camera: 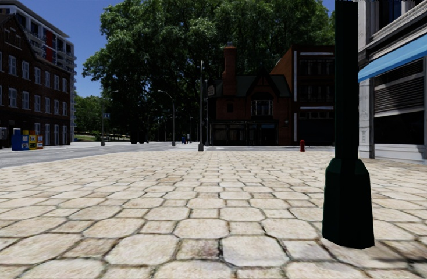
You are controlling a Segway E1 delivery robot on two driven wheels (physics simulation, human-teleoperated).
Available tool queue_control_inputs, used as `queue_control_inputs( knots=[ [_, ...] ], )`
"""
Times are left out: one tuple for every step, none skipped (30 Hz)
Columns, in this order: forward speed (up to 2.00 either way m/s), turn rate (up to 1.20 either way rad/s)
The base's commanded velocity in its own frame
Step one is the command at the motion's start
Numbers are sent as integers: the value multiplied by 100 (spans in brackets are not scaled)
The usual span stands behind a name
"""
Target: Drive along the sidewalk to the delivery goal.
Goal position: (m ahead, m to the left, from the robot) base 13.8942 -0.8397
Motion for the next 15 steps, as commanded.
queue_control_inputs(
  knots=[
    [200,0],
    [200,0],
    [200,0],
    [200,0],
    [200,0],
    [200,0],
    [200,0],
    [200,0],
    [200,0],
    [200,0],
    [200,0],
    [200,0],
    [200,0],
    [200,0],
    [200,0]
  ],
)
